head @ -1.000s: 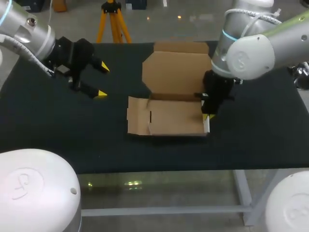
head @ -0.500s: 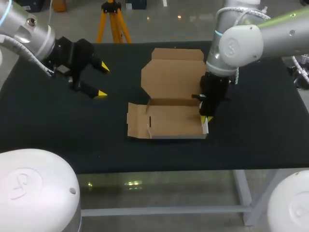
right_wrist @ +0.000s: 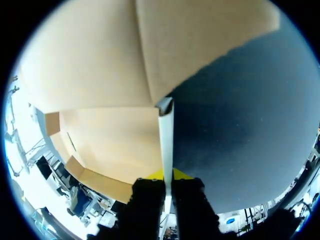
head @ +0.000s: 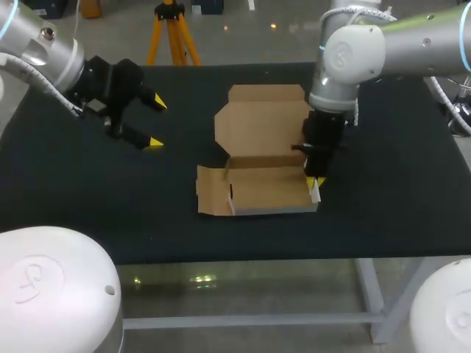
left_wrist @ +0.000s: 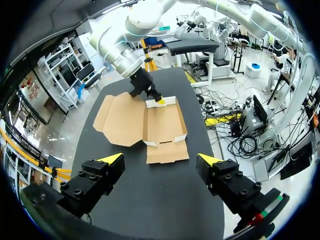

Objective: Assemble the packaging by folding the flat box into shape, placing the metal phone stand inside, and closing the box properly

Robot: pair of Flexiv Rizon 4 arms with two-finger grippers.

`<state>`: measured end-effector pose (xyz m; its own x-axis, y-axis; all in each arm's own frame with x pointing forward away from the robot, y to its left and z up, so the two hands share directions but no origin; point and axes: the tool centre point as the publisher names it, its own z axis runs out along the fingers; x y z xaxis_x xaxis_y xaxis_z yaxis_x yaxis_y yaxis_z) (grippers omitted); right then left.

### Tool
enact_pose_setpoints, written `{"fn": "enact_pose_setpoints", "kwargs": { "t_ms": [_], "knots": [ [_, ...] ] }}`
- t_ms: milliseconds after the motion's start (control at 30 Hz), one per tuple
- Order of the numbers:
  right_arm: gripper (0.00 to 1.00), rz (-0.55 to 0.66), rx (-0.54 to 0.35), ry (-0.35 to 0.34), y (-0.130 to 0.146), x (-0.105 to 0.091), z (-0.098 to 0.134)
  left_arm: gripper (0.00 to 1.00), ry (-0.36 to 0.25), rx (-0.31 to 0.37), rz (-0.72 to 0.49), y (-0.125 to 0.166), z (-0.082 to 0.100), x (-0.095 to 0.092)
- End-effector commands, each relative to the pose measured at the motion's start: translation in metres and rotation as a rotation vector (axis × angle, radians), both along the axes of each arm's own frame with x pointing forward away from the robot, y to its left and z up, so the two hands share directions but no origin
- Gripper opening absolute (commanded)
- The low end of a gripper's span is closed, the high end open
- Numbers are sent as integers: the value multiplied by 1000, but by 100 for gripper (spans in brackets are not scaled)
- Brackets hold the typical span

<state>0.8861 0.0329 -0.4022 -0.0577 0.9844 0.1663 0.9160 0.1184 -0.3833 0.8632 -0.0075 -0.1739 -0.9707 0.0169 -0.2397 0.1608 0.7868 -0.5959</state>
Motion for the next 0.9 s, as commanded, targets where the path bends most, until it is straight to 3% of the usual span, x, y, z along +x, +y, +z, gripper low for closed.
{"fn": "enact_pose_setpoints", "kwargs": {
  "t_ms": [33, 233, 567, 900],
  "knots": [
    [0, 20, -28, 86, 6, 4, -1, 100, 2, 6, 1, 0, 1, -1],
    [2, 26, -46, 77, 8, 4, -4, 100, 2, 6, 1, 0, 1, -1],
    [14, 26, -81, 50, 9, 4, -4, 100, 2, 6, 1, 0, 1, -1],
    [15, 14, -102, -7, 10, 3, -6, 100, 2, 6, 1, 0, 1, -1]
  ]
}}
